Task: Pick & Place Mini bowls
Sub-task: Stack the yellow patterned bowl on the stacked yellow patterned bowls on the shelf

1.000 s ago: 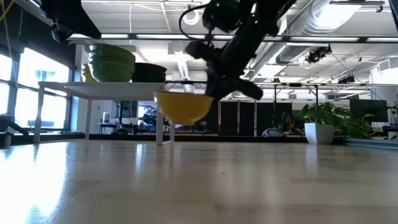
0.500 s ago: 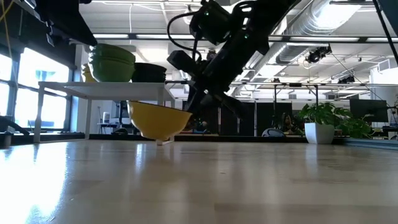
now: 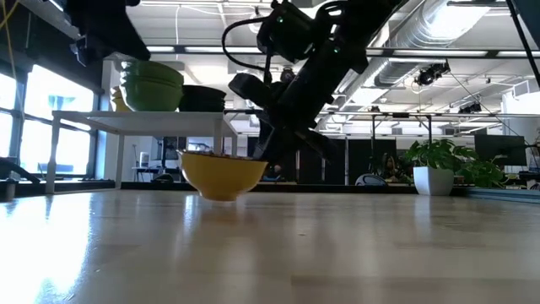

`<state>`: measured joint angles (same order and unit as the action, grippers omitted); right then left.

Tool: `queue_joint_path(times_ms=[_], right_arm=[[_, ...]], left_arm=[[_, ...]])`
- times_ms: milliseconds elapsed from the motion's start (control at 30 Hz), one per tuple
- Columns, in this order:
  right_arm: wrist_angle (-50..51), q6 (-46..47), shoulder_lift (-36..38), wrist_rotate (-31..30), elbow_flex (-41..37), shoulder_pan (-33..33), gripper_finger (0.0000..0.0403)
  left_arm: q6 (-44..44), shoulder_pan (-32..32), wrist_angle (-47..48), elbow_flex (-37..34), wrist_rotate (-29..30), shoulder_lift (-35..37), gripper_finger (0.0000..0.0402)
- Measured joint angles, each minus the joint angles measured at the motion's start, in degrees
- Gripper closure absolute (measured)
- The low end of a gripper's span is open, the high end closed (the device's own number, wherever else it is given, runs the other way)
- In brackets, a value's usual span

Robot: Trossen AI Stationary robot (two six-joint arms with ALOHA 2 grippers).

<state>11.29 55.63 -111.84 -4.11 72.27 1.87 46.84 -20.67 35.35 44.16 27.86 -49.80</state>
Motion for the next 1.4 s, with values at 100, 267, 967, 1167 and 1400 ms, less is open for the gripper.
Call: queue_joint_path(times_ms=[100,267,967,1167,1400], right_arm=[[-0.57,-2.15,-0.01,1.07,0.0,0.13,0.0394],[0.05,-6.57,-0.01,2.03,0.0,0.04,0.039],[1.45,-30.76,10.9,3.84,0.04,0.2,0.0242],[4.89,-38.17,12.09,4.08,0.03,0.87,0.0341],[-9.97,-38.14,15.85,6.94,-11.18,1.6,0.0385]], left_arm=[[0.9,0.0,-2.91,0.07,0.46,-2.0,0.0402],[3.99,0.0,-6.29,0.04,0.79,-5.11,0.0402],[4.22,0.01,-11.6,2.43,-1.09,-12.35,0.0402],[3.18,0.0,-12.01,2.48,-6.82,-12.8,0.0402],[1.81,0.02,-12.63,5.15,-11.36,-18.83,0.0402]])
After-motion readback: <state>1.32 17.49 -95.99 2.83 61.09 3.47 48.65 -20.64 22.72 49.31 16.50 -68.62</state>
